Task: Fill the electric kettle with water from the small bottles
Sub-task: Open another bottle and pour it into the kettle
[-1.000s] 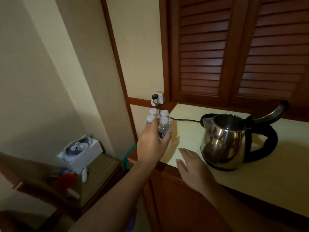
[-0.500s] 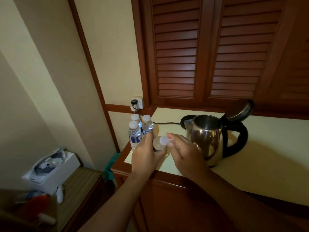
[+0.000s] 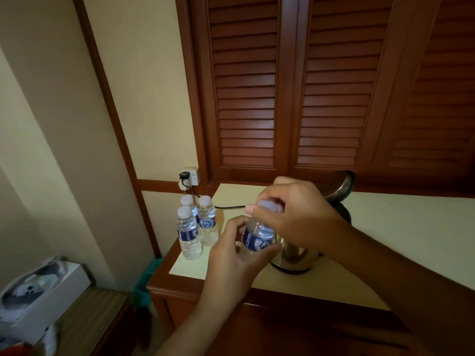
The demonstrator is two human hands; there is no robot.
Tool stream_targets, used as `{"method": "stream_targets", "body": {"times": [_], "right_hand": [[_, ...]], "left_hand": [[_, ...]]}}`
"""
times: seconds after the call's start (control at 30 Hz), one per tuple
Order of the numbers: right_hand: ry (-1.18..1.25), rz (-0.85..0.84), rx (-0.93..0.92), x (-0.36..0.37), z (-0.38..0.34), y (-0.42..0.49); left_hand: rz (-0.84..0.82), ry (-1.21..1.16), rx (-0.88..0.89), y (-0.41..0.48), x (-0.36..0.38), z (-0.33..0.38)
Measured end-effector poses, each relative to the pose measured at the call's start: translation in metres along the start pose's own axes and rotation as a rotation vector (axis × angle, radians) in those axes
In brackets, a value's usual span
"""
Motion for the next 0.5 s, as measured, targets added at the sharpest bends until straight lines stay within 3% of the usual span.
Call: {"method": "stream_targets", "body": {"times": [0.2,0.5], "right_hand": [[0.048,-0.059,0.056,-0.03,0.0,-0.015],[0.022,-0.217,-0.096,-0.079,0.012,-0.029]], "left_hand": [[-0.186,-0.122,0.001,0.0,0.009,0.01],[-0.567,-0.276,0.011,0.028,0.014,0.021]]}}
Point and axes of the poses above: each hand's wrist, its own y-axis towards the middle knuckle, its own x-axis out of the palm, z = x × y, the point moved 1 cm from there along y, towards the middle knuckle, and after that the axes turned 6 degrees about -x, right-handed, at the moved point
